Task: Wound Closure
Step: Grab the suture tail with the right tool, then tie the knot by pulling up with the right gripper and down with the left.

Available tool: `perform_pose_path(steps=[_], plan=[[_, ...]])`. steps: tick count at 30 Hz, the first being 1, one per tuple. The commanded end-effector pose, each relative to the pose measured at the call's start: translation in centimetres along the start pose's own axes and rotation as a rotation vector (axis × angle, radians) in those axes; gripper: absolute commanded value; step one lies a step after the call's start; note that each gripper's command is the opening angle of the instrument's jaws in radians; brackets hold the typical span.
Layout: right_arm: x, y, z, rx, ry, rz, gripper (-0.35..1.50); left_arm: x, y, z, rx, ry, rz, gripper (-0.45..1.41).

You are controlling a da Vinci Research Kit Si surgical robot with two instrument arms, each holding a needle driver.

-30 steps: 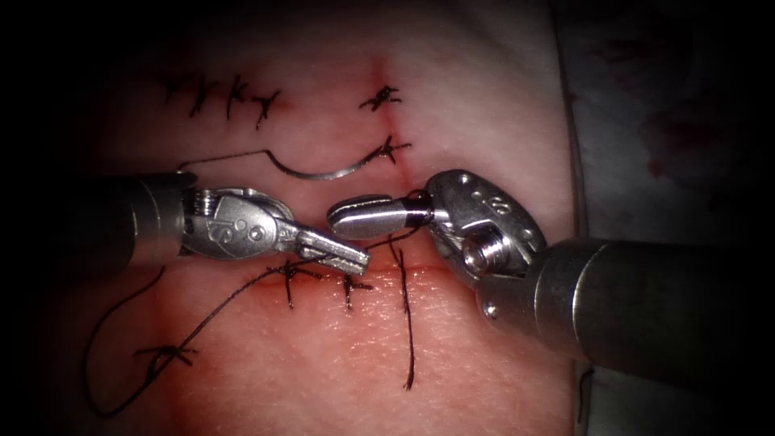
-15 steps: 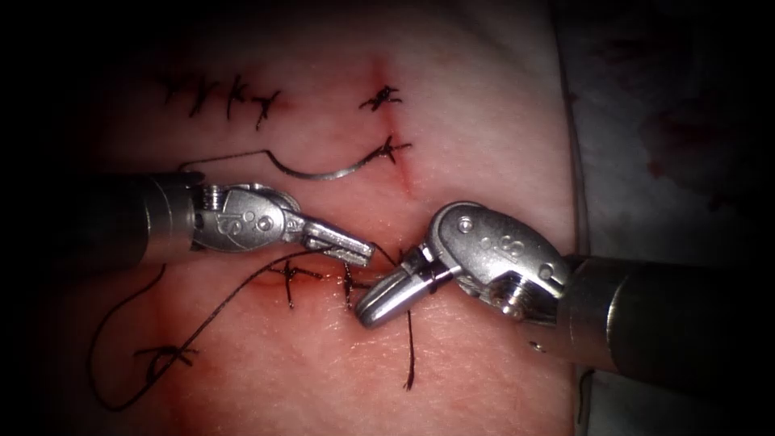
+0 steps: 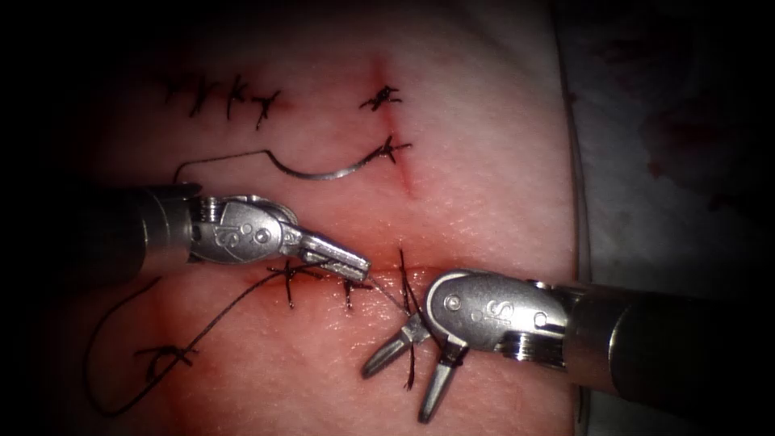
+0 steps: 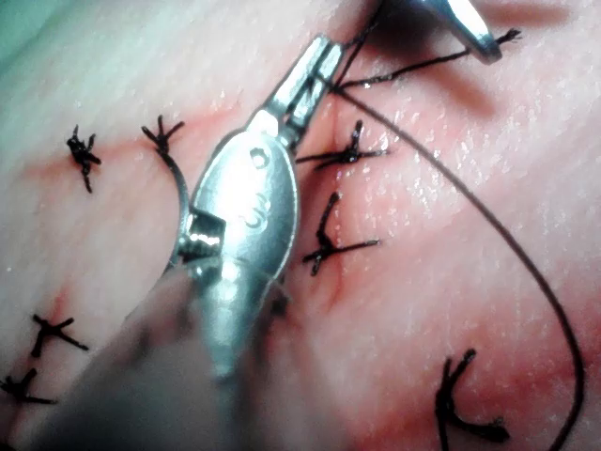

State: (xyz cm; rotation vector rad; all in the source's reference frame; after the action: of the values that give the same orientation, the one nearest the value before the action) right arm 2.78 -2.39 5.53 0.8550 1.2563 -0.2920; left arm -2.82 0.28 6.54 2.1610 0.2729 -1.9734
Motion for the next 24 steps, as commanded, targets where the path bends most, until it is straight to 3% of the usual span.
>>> perform_pose_path(steps=[1,5,9,12,14,16,24], plan=[[-0.07,0.13,0.0,-0.01,-0.021,-0.024,1.13,-0.06,-0.03,0.04,0.0,0.001,0.002,-0.45],[-0.15,0.17,-0.01,0.001,-0.11,-0.063,1.03,-0.06,0.01,0.03,-0.001,-0.001,-0.008,-0.45],[-0.22,0.19,0.03,-0.01,-0.135,-0.084,1.01,-0.06,0.06,0.01,-0.002,-0.006,-0.012,-0.45],[-0.26,0.2,0.11,-0.007,-0.165,-0.098,0.85,-0.06,0.09,0.01,-0.004,-0.006,-0.015,-0.45],[-0.27,0.2,0.17,-0.007,-0.18,-0.105,0.34,-0.06,0.11,0.02,-0.005,-0.007,-0.014,-0.45],[-0.27,0.21,0.2,0.013,-0.227,-0.104,-0.35,-0.05,0.15,0.03,-0.006,-0.008,-0.018,-0.45],[-0.24,0.21,0.12,0.035,-0.271,-0.097,-0.35,0.07,0.31,0.03,-0.007,-0.017,-0.016,-0.45]])
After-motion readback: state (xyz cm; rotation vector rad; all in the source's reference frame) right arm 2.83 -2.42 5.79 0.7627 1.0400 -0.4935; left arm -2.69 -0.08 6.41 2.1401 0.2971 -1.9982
